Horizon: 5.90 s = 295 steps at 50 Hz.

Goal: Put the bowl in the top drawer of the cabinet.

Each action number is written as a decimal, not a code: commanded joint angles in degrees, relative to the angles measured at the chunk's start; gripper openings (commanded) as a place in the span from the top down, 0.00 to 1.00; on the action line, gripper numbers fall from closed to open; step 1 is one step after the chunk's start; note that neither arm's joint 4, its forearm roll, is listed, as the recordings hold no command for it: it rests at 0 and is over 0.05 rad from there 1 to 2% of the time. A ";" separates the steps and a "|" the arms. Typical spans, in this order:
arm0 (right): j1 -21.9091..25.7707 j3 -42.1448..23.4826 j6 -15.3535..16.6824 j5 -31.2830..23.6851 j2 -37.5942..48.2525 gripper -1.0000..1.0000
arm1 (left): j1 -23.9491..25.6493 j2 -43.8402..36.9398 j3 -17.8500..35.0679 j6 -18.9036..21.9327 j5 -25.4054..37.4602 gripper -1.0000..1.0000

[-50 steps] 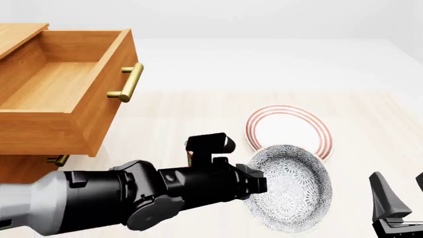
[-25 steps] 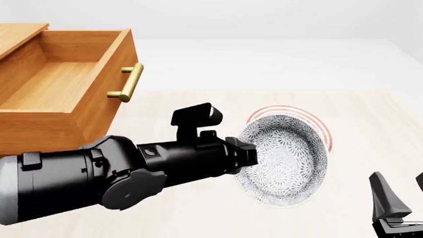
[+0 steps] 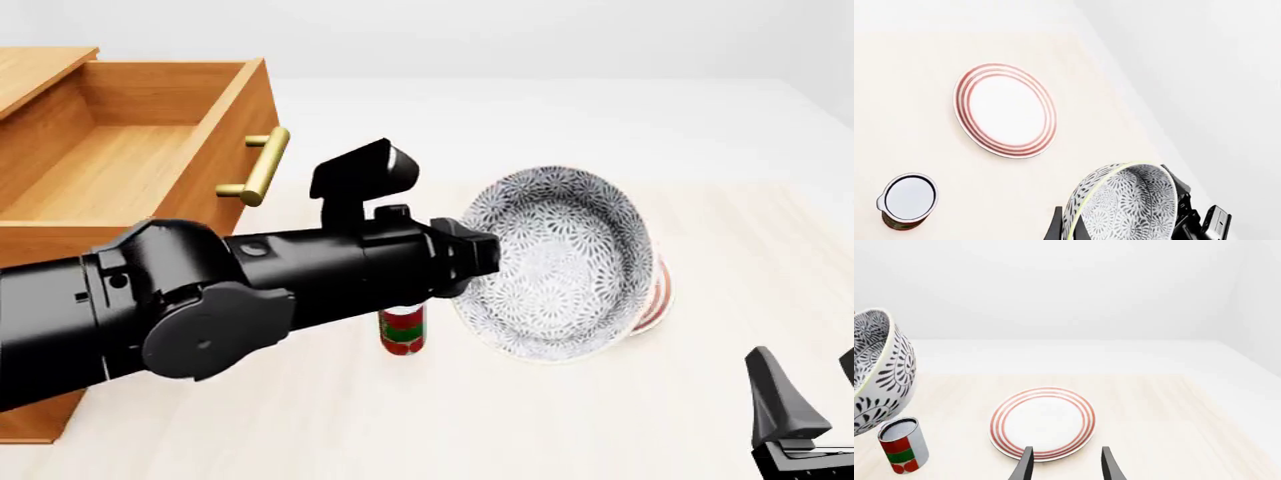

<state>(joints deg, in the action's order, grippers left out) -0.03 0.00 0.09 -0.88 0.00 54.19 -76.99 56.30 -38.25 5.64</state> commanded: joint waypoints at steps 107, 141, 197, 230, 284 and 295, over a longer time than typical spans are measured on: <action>0.00 0.00 -0.01 0.00 0.00 0.00 | -24.14 21.31 9.78 7.68 20.74 1.00; -0.01 0.00 0.01 0.00 0.00 0.00 | -33.16 26.56 10.95 7.51 24.46 1.00; 0.01 0.00 -0.01 -0.01 0.00 0.00 | -50.15 17.79 18.81 10.40 29.18 1.00; 0.00 0.00 0.00 -0.01 0.00 0.00 | -54.22 14.79 20.68 8.43 32.06 1.00; 0.00 0.00 0.00 0.00 0.00 0.00 | -57.95 10.56 23.63 10.12 36.30 1.00; 0.00 0.00 0.00 0.00 0.00 0.00 | -58.10 10.33 22.96 10.67 36.25 1.00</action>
<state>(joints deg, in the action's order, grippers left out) -0.02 0.00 0.09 -0.88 0.00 -3.69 -66.46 79.39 -28.15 41.92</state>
